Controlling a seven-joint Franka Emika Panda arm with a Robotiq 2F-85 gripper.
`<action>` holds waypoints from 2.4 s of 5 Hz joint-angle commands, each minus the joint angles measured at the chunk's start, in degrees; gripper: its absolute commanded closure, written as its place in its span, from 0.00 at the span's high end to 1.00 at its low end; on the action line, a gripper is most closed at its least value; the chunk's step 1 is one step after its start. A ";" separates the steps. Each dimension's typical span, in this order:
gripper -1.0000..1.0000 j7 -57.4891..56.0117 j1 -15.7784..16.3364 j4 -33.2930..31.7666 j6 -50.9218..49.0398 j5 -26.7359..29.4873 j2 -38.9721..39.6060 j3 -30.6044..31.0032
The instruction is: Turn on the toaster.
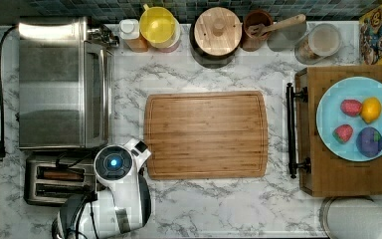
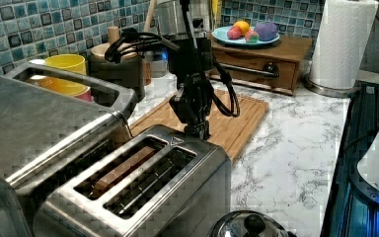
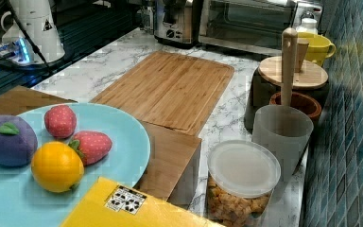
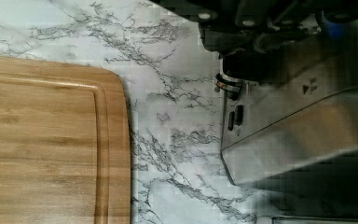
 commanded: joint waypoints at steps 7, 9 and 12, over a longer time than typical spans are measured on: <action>0.00 7.00 2.36 -5.56 5.20 -1.48 7.12 3.48; 0.00 7.02 2.30 -5.57 5.20 -1.49 7.12 3.54; 0.00 7.02 2.22 -5.56 5.19 -1.50 7.13 3.64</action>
